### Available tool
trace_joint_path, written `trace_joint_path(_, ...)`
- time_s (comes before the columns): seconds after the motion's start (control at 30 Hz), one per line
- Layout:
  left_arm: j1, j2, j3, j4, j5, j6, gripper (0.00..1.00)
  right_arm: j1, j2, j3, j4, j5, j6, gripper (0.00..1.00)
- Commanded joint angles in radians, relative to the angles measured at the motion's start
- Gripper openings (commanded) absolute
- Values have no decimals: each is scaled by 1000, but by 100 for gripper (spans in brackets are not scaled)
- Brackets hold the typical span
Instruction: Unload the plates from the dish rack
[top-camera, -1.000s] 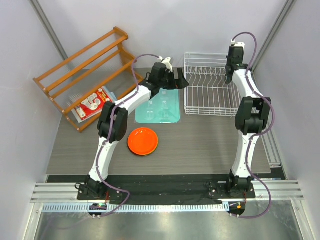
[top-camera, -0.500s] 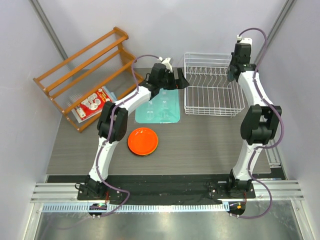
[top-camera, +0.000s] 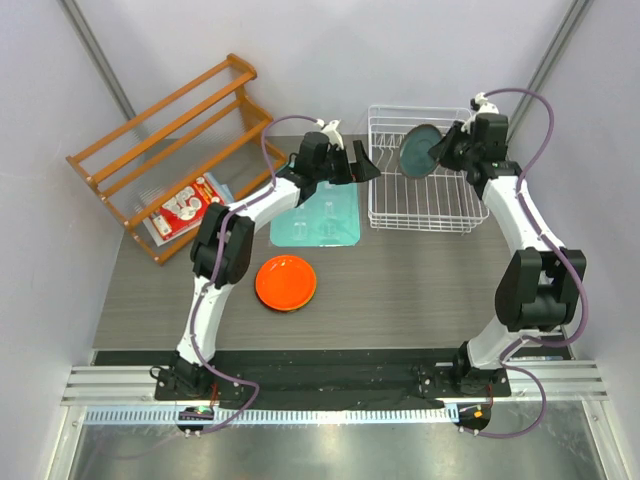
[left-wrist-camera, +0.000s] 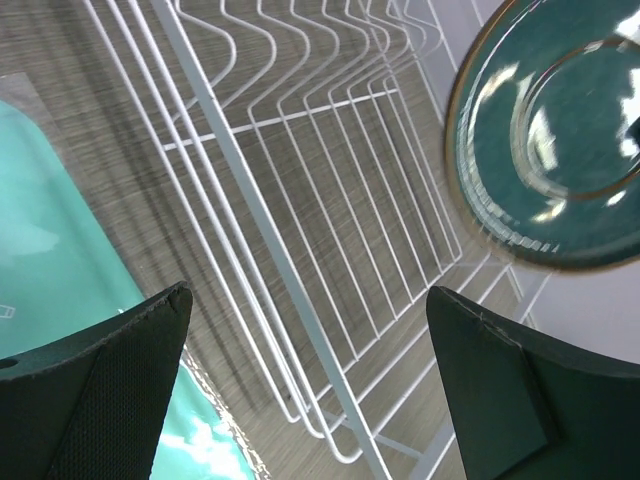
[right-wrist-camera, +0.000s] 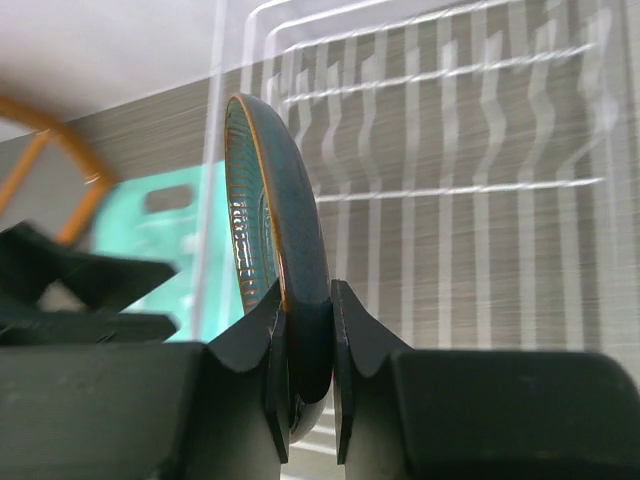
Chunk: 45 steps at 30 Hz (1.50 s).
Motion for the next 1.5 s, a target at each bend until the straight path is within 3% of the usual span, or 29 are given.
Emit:
trace_joint_path(0.0,-2,-103,-45,124,49,-38,99,4,-98,-89,233,-202,204,1)
trace_joint_path(0.57,0,-184,-202,328,83,-146,97,6,-87,-392,830,-494,650,1)
trace_joint_path(0.6,0,-183,-202,349,85,-152,88,6,-76,-415,862,-508,670,1)
trace_joint_path(0.7,0,-177,-213,410,97,-193,76,7,-32,-442,971,-554,755,1)
trace_joint_path(0.77,2,-168,-220,452,115,-236,75,10,3,-452,1063,-571,827,1)
trace_joint_path(0.87,3,-157,-224,489,120,-261,62,12,19,-463,1089,-579,832,1)
trace_joint_path(0.9,3,-154,-224,490,123,-261,50,12,22,-457,1080,-581,826,1)
trace_joint_path(0.97,5,-155,-230,487,124,-263,39,12,27,-455,1075,-584,823,1)
trace_joint_path(1.1,9,-175,-259,451,111,-244,0,12,17,-439,1030,-568,769,1)
trace_joint_path(1.23,11,-220,-285,356,74,-169,0,10,14,-414,953,-564,718,1)
trace_joint_path(1.27,11,-230,-306,339,66,-154,0,10,13,-411,941,-559,709,12)
trace_joint_path(1.3,11,-243,-317,308,54,-128,0,10,13,-402,930,-558,701,30)
trace_joint_path(1.33,11,-273,-331,290,24,-115,0,10,13,-397,908,-554,691,39)
trace_joint_path(1.47,11,-388,-418,158,-82,-23,0,0,-1,-357,778,-533,596,55)
